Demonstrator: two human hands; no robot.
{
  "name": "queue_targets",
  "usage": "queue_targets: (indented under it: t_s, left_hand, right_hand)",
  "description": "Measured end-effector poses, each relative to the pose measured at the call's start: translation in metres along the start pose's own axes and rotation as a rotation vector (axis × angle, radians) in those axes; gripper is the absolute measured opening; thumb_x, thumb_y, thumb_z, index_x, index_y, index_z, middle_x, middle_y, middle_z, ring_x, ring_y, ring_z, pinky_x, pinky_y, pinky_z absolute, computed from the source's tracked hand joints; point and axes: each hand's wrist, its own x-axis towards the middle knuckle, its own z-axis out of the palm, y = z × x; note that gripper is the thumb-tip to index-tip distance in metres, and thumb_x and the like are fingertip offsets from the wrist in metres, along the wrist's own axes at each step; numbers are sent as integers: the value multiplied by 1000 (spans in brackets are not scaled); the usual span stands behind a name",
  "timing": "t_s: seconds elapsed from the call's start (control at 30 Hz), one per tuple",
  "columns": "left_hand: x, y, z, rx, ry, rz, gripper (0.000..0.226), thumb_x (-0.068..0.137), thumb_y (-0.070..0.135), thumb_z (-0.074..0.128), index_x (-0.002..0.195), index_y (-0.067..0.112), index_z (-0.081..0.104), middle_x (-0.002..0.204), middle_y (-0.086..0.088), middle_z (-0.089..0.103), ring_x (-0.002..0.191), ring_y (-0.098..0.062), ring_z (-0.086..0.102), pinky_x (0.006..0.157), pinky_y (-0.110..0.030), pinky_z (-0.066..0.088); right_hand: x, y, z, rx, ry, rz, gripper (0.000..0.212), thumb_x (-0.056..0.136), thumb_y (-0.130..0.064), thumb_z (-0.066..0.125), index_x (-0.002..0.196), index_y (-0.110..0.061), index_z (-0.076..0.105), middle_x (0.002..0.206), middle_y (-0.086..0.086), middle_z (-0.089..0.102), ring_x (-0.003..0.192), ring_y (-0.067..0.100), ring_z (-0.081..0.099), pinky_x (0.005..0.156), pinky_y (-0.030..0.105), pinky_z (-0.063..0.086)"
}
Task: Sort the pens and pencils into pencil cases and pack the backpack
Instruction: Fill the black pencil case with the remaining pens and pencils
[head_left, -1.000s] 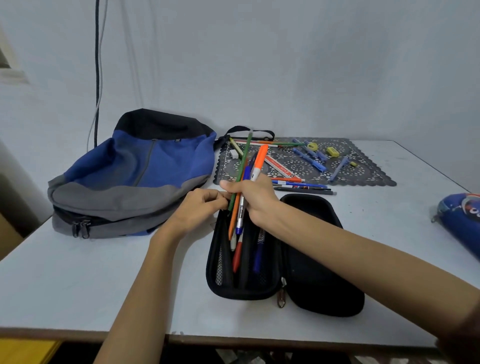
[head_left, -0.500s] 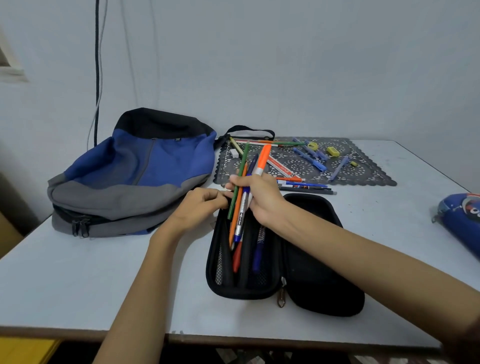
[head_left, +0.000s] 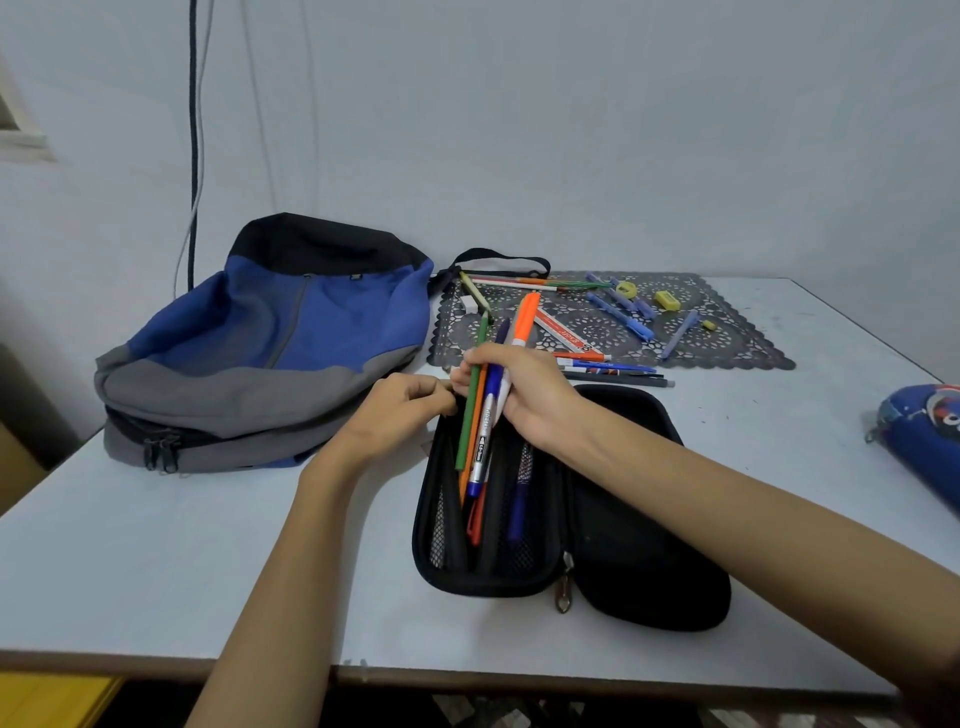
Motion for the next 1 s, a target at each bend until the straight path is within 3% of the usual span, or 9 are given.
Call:
queue_targets:
  t_s: [0.13,0.23,0.33,0.53,0.7,0.8,0.9,1.0]
  left_hand:
    - [0,-1,0,5,3,21,32,69,29,61,68,-3,62,94,-28,63,80,-14,53,80,-32,42]
    - [1,-2,-1,-1,-10,8,35,63,37,62,66,2,65,99,-23,67,84,-13,57,85,-35,46]
    - [3,-3,0,10,-1,4,18,74,24,64,61,12,64,81,-10,68,79,-8,55,80,-29,44]
    - [2,-2,1,7,13,17,16,68,27,59,60,13,62,64,8,57,66,-1,49,67,-14,40]
    - [3,-2,1,24,6,15,18,79,19,64,63,11,63,62,12,59,64,3,50,66,-14,40]
    - [4,-5,0,25,5,15,29,67,35,60,68,7,67,83,-14,68,79,-8,56,79,-27,44]
    - [3,-5,-1,17,0,-2,38,64,38,60,74,2,68,102,-17,70,98,-24,64,94,-38,47]
    - [3,-5,0,6,-6,-14,29,70,30,58,71,3,66,107,-17,70,111,-27,60,99,-39,46]
  right_hand:
    - [-3,0,0,13,-21,-18,23,81,16,61,98,2,55,81,21,64,82,32,67,86,44,56]
    - [-3,-1,2,3,-23,-34,37,79,22,59,105,-2,52,85,18,62,85,32,66,84,43,57]
    - [-2,-1,1,-36,-3,-28,51,76,30,53,115,-4,50,86,12,58,81,24,63,80,39,56]
    - [-2,-4,-1,-135,-28,1,69,73,31,54,129,-9,51,87,9,52,82,21,59,70,32,56]
    - [-2,-4,-2,-181,-89,9,45,74,22,64,110,-4,55,95,22,58,89,35,63,84,44,56]
    - [-3,-3,-4,-121,-73,5,15,83,1,69,93,-2,58,77,11,60,69,25,62,91,50,53]
    - [-1,-4,-6,6,-27,36,12,92,-20,61,95,-8,58,84,13,62,65,26,61,86,51,55]
    - [1,-3,-8,-4,-1,16,14,94,-16,55,98,-3,59,89,15,64,70,28,61,88,51,54]
